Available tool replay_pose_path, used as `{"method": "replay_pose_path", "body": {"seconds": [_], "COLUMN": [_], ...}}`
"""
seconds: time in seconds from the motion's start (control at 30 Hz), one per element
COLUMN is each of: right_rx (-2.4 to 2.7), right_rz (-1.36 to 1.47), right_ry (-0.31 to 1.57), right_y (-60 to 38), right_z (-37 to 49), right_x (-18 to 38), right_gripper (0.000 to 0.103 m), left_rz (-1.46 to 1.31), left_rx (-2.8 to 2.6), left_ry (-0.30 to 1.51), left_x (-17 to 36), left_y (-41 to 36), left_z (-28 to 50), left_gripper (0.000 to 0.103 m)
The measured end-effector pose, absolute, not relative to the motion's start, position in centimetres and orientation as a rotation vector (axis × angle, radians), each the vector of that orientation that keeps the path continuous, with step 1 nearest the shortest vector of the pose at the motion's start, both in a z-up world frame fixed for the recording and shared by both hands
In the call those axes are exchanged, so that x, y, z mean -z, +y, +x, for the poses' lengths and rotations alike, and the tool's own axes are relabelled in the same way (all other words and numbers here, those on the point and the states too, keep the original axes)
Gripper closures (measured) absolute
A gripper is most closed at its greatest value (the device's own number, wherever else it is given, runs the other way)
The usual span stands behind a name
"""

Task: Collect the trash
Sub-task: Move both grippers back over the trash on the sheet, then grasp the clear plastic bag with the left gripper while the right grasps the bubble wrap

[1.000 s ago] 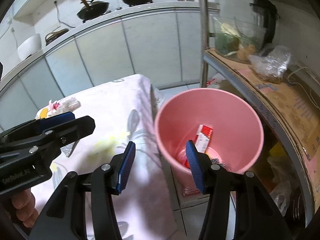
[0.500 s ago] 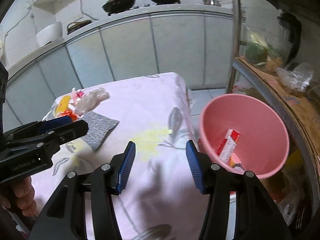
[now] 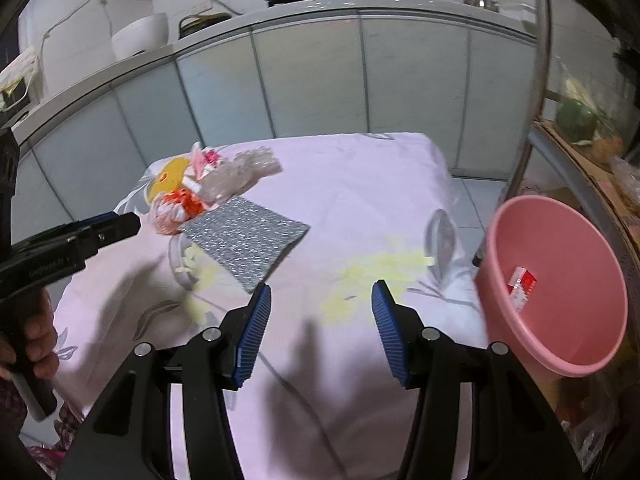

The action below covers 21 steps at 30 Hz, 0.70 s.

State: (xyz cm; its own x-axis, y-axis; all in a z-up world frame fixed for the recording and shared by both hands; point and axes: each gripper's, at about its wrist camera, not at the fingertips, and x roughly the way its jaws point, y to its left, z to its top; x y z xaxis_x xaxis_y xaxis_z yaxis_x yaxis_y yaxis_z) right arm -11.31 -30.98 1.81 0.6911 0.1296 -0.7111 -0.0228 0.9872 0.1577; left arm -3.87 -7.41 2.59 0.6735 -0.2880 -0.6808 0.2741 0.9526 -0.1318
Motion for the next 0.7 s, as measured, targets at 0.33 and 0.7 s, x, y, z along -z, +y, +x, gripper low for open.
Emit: {"method": "replay_pose_path", "body": {"seconds": [0.33, 0.7], "right_rx": [-0.204, -0.303], "right_rz": [0.145, 0.182], "right_ry": [0.831, 0.839], "right_y": [-28.4, -26.4], "right_z": [-9.3, -5.8], "right_x": [-1.4, -1.8], "right_gripper": [0.050, 0.050], "left_rz": [-0.081, -0.126], "left_rx": [0.260, 0.253], "left_ry": [0.809, 0.855], "left_x": [-0.9, 1.3], "left_y": [-3.9, -3.9], "left_z": [-0.3, 3.6], "left_gripper": [0.049, 0.049]}}
